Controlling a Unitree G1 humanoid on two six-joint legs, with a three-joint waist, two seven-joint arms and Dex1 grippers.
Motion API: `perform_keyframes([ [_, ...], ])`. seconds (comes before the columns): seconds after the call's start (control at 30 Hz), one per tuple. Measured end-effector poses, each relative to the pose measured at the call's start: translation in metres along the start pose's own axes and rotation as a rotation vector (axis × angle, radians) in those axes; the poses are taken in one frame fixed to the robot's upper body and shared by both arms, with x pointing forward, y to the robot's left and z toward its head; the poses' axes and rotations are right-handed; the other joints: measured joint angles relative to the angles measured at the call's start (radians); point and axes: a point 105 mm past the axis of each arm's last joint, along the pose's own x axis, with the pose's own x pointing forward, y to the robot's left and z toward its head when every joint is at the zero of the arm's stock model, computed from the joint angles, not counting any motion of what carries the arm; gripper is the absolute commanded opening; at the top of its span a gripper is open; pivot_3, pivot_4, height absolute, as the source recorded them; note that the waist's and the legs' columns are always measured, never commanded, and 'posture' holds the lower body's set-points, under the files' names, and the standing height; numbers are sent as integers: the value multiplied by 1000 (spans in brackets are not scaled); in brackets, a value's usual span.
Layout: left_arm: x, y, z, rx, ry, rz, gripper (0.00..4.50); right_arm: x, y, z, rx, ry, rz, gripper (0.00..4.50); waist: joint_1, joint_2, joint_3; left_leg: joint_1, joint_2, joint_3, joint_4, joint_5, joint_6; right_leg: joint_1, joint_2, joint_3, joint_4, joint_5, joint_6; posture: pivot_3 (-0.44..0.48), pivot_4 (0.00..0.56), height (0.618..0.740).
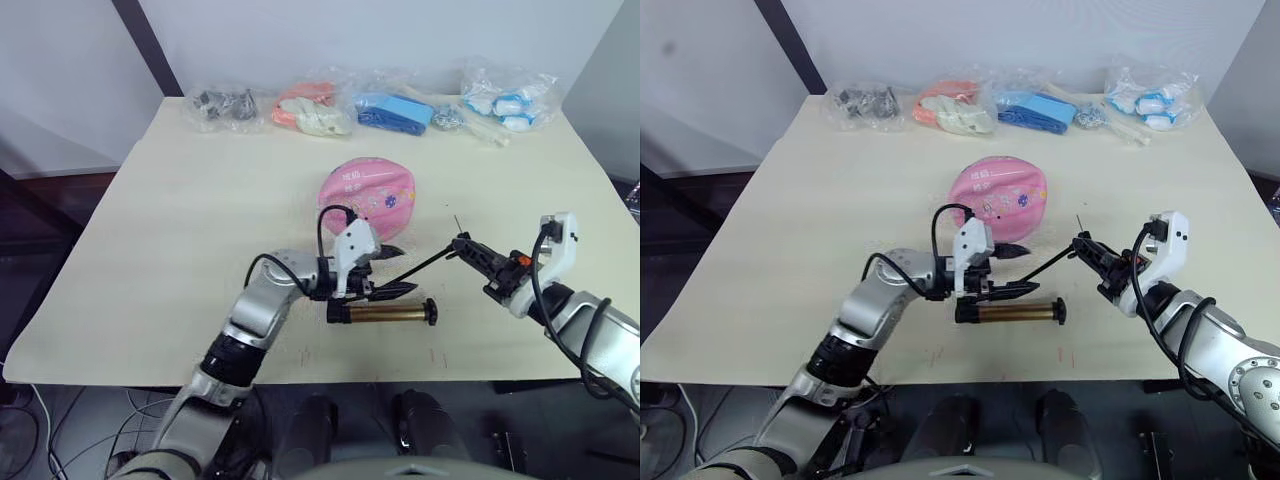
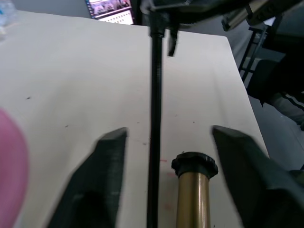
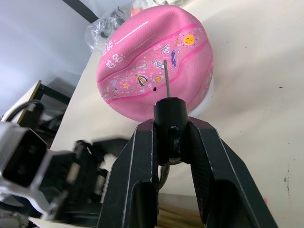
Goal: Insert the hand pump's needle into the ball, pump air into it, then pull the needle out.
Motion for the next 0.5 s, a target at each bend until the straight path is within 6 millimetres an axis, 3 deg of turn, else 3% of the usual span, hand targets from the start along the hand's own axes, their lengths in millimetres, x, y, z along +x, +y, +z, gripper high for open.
perform_keyframes([
  [0.3, -53, 26, 6, -11, 62, 105, 4500, 7, -7, 8, -14, 55, -49, 398, 0, 0, 1, 0, 0, 0, -1, 0, 0, 0, 0, 0, -1, 0, 0, 0, 150, 740],
  [0.5, -77, 45, 8, 13, 111, 167, 4500, 30, -1, 14, -27, 151, -30, 398, -4, -1, 1, -2, 0, 1, -2, 0, 0, -2, 0, 0, -3, 0, 0, 0, 150, 740],
])
